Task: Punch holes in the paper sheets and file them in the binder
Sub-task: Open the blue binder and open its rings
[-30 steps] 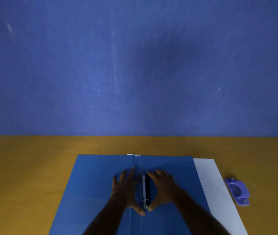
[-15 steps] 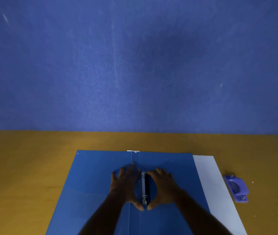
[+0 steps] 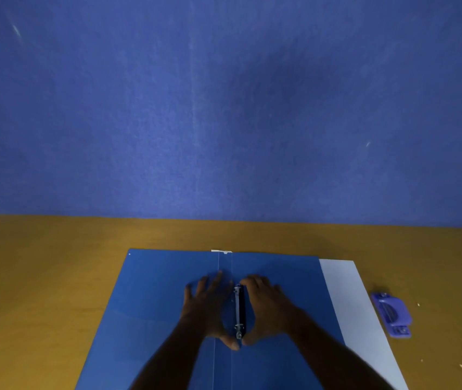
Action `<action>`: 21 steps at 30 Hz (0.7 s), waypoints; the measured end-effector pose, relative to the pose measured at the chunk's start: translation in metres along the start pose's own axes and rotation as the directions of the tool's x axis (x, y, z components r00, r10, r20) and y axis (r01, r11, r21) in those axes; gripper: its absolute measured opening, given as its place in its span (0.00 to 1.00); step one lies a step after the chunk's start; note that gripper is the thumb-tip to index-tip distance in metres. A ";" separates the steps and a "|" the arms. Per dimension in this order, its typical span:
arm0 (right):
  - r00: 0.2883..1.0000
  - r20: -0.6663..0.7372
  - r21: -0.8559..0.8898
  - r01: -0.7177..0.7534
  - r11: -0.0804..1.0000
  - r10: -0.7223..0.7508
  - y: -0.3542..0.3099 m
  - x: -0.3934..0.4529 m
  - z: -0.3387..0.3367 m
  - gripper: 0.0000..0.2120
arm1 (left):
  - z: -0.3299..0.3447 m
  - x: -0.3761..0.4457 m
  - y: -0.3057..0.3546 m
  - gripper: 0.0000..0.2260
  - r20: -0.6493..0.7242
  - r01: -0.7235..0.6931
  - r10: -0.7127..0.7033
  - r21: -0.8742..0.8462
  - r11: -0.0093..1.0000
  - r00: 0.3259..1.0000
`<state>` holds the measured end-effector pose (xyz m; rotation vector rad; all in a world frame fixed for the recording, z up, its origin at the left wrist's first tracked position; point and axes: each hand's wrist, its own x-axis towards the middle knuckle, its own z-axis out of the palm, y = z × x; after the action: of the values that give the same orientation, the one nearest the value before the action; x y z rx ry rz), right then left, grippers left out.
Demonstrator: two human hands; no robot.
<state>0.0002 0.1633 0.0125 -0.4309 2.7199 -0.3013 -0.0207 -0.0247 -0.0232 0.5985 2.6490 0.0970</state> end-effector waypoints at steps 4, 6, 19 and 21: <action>0.998 -0.048 -0.005 0.035 0.999 -0.035 -0.004 0.006 0.005 0.57 | 0.003 0.000 -0.002 0.64 -0.041 -0.021 0.022 0.020 1.000 0.999; 0.998 -0.040 -0.009 0.040 0.999 -0.040 -0.008 0.010 0.006 0.58 | 0.005 0.000 -0.005 0.65 -0.049 -0.040 0.040 0.014 0.999 0.998; 1.000 -0.011 0.050 0.009 0.999 -0.008 -0.004 0.004 0.010 0.61 | 0.012 0.001 -0.016 0.69 -0.074 -0.072 0.071 -0.010 0.997 0.995; 0.999 -0.035 0.150 -0.007 0.989 0.013 0.003 -0.002 0.007 0.56 | 0.008 0.000 -0.013 0.66 -0.081 -0.055 0.051 -0.046 0.997 0.995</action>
<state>0.0039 0.1657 0.0062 -0.3724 2.7089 -0.5114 -0.0229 -0.0369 -0.0332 0.6626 2.6998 0.2042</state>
